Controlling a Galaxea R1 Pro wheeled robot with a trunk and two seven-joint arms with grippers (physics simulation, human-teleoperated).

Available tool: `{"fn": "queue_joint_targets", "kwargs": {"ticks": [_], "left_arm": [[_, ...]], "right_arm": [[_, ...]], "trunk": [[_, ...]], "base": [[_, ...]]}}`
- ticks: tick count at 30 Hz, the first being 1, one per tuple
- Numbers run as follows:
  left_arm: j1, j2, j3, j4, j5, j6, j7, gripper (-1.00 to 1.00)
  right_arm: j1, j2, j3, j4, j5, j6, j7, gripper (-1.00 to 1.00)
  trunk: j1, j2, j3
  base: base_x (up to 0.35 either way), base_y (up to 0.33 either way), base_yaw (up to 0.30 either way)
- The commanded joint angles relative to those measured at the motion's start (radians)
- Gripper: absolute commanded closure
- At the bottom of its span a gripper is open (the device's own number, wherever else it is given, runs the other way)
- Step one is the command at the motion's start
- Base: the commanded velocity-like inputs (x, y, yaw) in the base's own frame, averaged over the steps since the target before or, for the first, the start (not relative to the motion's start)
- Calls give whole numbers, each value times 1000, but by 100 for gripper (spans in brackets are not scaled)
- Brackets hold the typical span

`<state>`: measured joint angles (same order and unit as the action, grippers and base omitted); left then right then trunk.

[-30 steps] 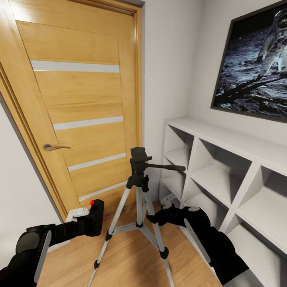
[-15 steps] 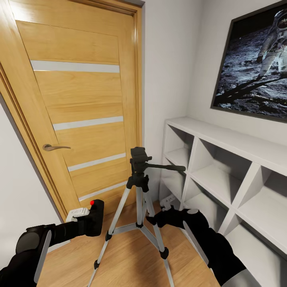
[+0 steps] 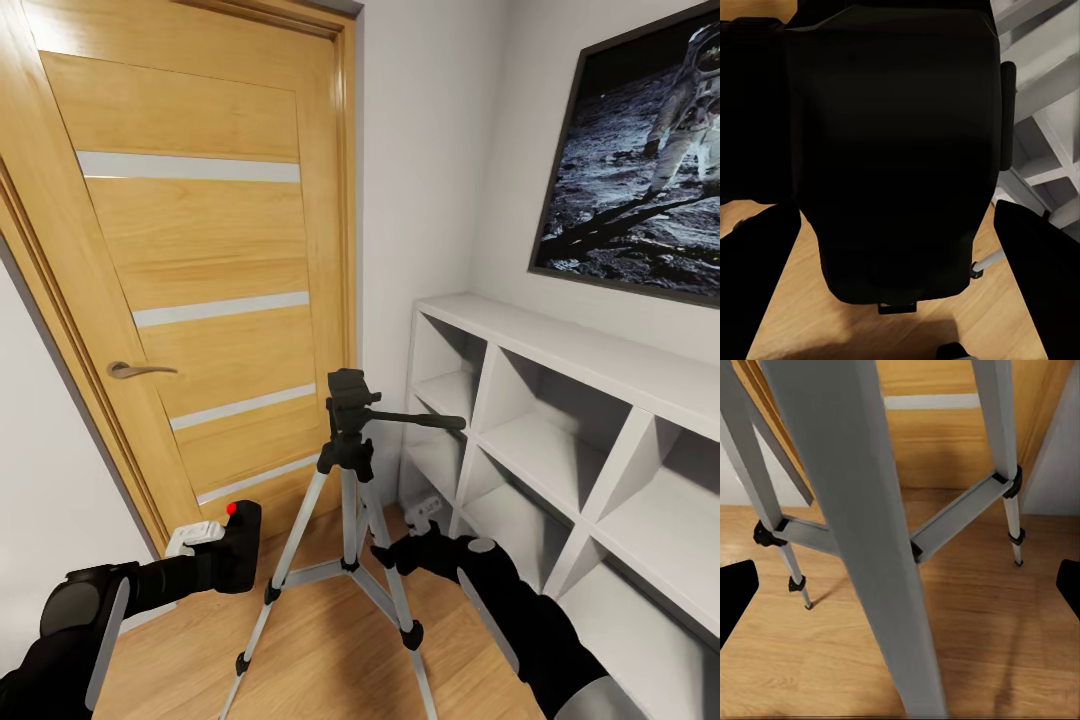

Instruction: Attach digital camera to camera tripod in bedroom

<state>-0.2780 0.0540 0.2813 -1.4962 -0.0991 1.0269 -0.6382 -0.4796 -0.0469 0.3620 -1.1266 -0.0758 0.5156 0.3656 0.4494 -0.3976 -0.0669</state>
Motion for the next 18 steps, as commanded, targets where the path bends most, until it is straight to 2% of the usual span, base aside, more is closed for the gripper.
{"fn": "queue_joint_targets", "kwargs": {"ticks": [1, 11, 18], "left_arm": [[-1, 0, 1, -1, -8, 4, -11, 100], [-1, 0, 1, -3, -8, 4, -12, 100], [-1, 0, 1, -4, -8, 4, -12, 100]], "right_arm": [[-2, -1, 1, 9, -8, 3, -3, -100], [-5, 1, 2, 100, -7, -130, -6, -100], [-5, 2, 5, 137, -7, -185, -7, -100]], "trunk": [[1, -2, -2], [1, -2, -2], [1, -2, -2]], "base": [[0, 0, 0], [0, 0, 0], [0, 0, 0]]}}
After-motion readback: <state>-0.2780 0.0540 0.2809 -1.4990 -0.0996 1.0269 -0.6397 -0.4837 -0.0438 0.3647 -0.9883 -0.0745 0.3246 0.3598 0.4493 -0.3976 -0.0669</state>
